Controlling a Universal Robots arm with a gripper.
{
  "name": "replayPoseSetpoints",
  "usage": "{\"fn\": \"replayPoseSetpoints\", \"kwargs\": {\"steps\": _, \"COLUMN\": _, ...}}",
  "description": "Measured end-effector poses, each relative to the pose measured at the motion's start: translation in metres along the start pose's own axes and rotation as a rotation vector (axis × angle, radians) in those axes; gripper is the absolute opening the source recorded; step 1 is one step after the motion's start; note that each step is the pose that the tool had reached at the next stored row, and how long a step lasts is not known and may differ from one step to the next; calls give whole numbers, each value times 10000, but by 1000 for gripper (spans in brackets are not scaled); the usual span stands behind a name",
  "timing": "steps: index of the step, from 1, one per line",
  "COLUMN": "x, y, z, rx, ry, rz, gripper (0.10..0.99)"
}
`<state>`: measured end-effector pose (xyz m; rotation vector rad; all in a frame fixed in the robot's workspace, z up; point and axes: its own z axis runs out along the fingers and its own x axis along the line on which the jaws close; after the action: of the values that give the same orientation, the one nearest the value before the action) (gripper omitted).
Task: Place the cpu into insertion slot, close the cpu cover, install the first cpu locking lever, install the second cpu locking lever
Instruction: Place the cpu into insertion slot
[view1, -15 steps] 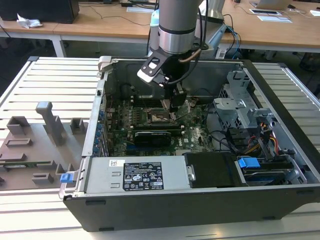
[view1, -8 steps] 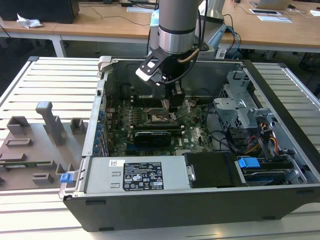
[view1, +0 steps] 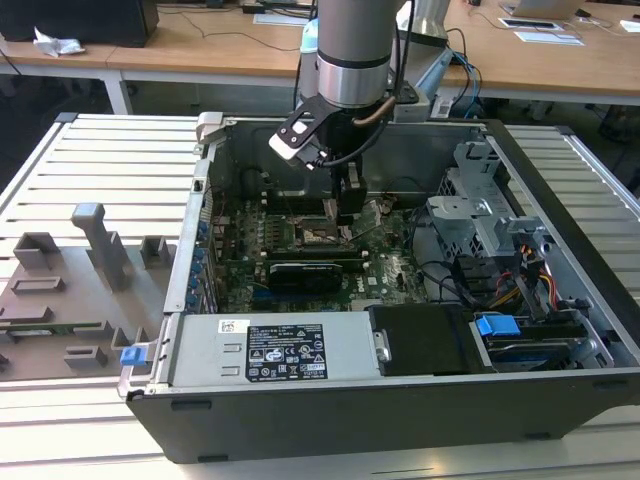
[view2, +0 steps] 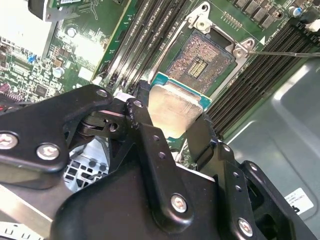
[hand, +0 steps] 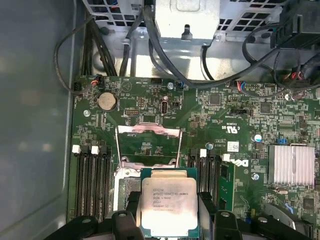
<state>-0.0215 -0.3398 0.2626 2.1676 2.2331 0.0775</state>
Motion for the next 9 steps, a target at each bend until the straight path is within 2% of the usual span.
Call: {"fn": "replayPoseSetpoints", "kwargs": {"steps": 9, "x": 0, "y": 0, "z": 2, "rx": -8, "ry": -59, "rz": 694, "gripper": 541}}
